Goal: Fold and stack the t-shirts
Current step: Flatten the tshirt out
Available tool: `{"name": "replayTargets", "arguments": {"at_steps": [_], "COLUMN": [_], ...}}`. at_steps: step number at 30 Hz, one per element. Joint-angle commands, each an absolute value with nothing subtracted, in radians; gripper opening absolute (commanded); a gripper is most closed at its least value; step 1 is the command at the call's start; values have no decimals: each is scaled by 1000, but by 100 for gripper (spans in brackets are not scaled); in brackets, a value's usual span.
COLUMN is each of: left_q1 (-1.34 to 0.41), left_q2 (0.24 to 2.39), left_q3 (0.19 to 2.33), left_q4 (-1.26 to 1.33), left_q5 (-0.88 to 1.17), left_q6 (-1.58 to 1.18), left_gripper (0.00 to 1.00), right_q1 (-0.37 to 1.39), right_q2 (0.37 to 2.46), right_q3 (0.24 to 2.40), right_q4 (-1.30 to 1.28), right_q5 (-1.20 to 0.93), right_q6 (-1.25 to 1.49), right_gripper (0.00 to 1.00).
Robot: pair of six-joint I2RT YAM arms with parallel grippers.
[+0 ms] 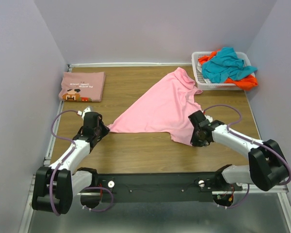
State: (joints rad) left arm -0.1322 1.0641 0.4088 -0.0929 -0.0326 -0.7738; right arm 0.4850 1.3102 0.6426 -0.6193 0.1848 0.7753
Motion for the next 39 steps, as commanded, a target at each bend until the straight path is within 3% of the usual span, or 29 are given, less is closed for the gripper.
{"name": "replayTargets", "arguments": {"at_steps": [1, 8, 16, 22, 34, 39], "left_q1": [-127, -129, -136, -150, -164, -164], "left_q2": [1045, 1081, 1170, 1158, 930, 783], "left_q3": [426, 533, 779, 994, 1281, 1382], "left_q4": [-90, -90, -90, -126, -253, -291], "left_q5": [-26, -17, -6, -20, 49, 92], "left_q6": [-759, -741, -739, -733, -666, -666], "left_gripper": [0, 0, 0, 0, 0, 0], "right_q1": [488, 456, 302, 285, 284, 284], "right_q2": [1325, 1370, 1408, 1341, 1089, 988], "right_q3": [685, 883, 1167, 1345, 1606, 1735], "right_q4": [-621, -557, -425, -423, -442, -500], "right_q5": [334, 477, 420, 471, 480, 348], "right_q6": [785, 686, 543, 460, 321, 299], "right_gripper": [0, 0, 0, 0, 0, 0]}}
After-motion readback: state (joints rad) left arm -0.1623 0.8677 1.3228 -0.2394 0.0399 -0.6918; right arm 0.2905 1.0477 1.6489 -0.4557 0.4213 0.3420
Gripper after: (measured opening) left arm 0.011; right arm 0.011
